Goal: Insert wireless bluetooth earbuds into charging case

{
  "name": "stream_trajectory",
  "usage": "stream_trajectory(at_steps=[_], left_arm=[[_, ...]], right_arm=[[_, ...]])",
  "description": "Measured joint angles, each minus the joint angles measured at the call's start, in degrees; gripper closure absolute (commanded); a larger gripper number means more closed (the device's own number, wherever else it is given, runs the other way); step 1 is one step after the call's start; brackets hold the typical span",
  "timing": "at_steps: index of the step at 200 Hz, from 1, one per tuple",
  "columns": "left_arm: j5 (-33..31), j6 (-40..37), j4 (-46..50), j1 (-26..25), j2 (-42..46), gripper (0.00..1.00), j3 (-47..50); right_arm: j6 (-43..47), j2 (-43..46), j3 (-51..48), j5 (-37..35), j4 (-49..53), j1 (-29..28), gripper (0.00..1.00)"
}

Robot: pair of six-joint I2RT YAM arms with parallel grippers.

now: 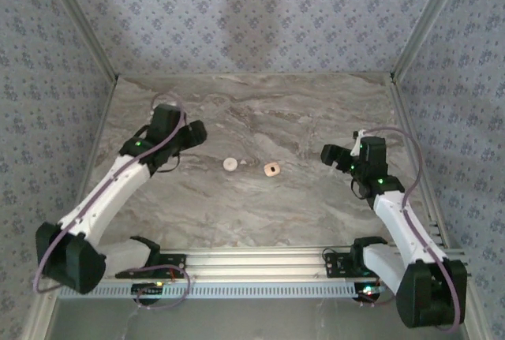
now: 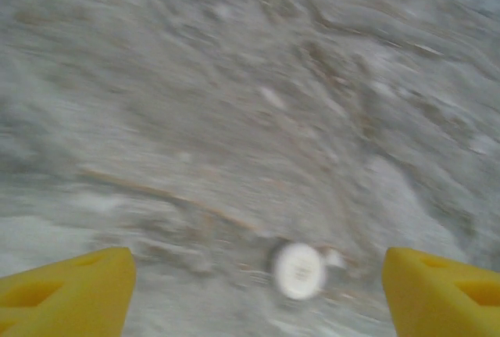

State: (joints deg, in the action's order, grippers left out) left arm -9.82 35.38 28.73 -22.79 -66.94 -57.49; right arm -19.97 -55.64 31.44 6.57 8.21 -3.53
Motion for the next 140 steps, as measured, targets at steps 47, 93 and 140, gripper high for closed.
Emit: stream_trajectory(at_steps=[47, 93, 140], left_arm=[[-8.2, -7.9, -6.3, 7.3, 7.1, 0.00, 12.7], [-18.4, -19.1, -22.0, 7.8, 12.7, 0.00, 29.6], [-19.4, -26.0, -41.4, 11.6, 7.1, 0.00, 41.7]], right_arm=[[6.7, -8.7, 1.4, -3.7, -6.6, 5.0, 0.00], [12.1, -11.7, 1.2, -5.8, -15.2, 9.7, 0.00], [16.1, -20.1, -3.7, -5.4, -29.4, 10.5, 0.00]])
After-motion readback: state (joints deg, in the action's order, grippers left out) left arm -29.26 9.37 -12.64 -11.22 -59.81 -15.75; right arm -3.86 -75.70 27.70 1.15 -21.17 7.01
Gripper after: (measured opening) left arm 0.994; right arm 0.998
